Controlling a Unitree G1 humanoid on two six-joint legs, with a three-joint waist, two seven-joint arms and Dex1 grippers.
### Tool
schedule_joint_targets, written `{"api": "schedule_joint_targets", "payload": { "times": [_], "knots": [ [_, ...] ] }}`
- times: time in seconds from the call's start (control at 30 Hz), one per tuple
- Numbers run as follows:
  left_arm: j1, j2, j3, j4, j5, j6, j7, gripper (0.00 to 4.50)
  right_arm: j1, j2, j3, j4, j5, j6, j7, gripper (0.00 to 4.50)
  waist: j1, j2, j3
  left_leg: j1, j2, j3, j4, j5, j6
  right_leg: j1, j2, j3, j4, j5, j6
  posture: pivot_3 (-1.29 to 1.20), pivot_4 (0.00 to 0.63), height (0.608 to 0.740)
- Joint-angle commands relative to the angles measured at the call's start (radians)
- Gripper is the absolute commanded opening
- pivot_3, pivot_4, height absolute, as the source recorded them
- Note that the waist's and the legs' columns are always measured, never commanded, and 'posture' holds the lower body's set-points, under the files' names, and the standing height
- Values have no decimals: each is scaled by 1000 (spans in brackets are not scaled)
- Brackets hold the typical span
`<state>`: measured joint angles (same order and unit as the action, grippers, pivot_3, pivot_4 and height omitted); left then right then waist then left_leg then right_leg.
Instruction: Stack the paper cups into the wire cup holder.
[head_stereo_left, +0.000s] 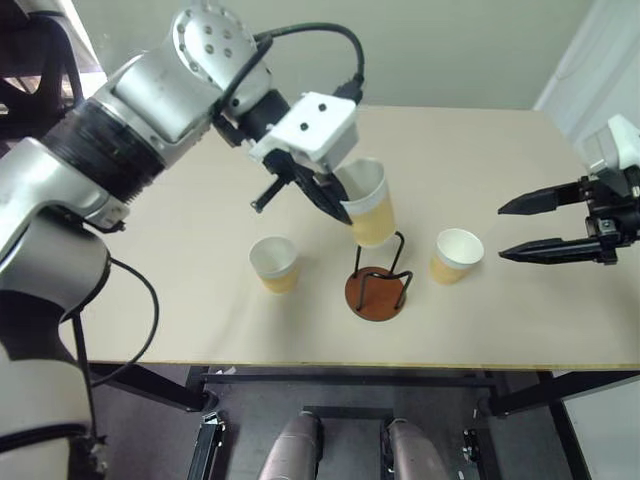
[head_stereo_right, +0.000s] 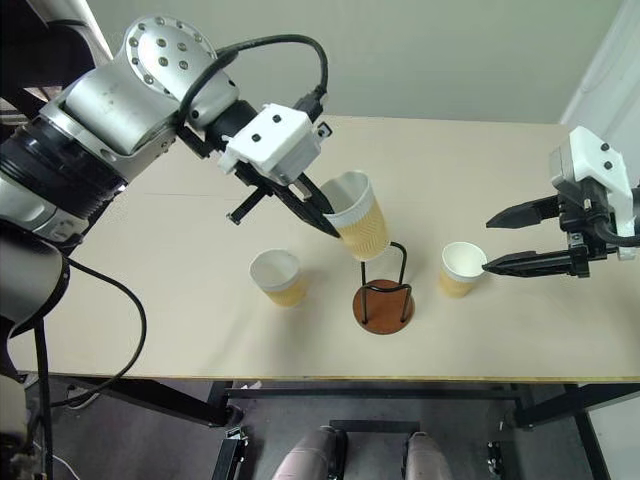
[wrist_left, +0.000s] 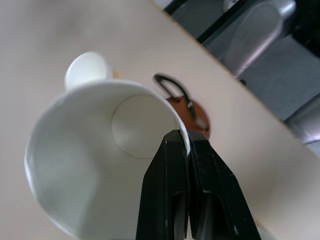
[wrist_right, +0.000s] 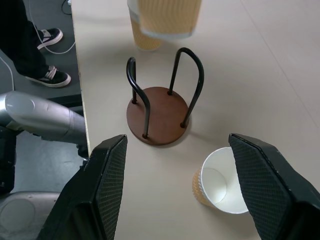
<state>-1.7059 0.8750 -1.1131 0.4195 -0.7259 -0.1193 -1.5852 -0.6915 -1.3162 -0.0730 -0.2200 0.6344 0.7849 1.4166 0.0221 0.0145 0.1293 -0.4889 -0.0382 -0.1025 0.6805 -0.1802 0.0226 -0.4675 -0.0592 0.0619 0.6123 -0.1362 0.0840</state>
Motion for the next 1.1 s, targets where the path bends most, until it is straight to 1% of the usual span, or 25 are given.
{"api": "schedule_joint_targets", "payload": {
  "times": [0.03,0.07,0.1,0.23,0.33,0.7,1.1],
  "knots": [
    [-25,13,0,-36,-40,11,-29,21,-27,-32,-32,-1,9,3,20,3283,0,0,0,0,0,-1,0,0,0,0,-1,0,0,0,0,0,150,740],
    [-25,12,-3,-39,-42,10,-29,21,-29,-34,-31,0,9,5,23,3283,1,0,0,0,-1,1,0,0,0,0,1,-3,0,0,0,0,150,740],
    [-23,10,-5,-39,-41,8,-29,21,-30,-36,-31,-1,9,6,26,3283,1,0,0,0,0,-1,0,0,0,0,0,0,0,0,0,0,150,740],
    [-10,-10,-16,-6,-2,-35,-29,21,-30,-44,-34,-10,13,17,28,3283,0,1,0,-1,0,-1,-1,-1,-1,0,-1,0,-1,0,0,0,150,740],
    [-6,-11,-27,-7,-4,-41,-29,21,-29,-47,-36,-12,14,22,28,3283,0,1,0,-1,0,0,-1,-1,-1,-1,1,-3,-1,-1,0,0,150,740],
    [16,-7,-65,-7,24,-85,-29,21,-29,-36,-33,-24,12,29,13,3283,2,1,0,-2,0,-1,-2,-3,-1,-1,-2,0,-2,-3,2,0,150,740],
    [33,-66,-65,71,91,-151,-29,21,-38,-28,-29,-26,11,29,4,3283,4,1,0,-2,-1,-1,-1,-3,0,0,-1,-1,-2,-3,2,0,150,740]
  ]
}}
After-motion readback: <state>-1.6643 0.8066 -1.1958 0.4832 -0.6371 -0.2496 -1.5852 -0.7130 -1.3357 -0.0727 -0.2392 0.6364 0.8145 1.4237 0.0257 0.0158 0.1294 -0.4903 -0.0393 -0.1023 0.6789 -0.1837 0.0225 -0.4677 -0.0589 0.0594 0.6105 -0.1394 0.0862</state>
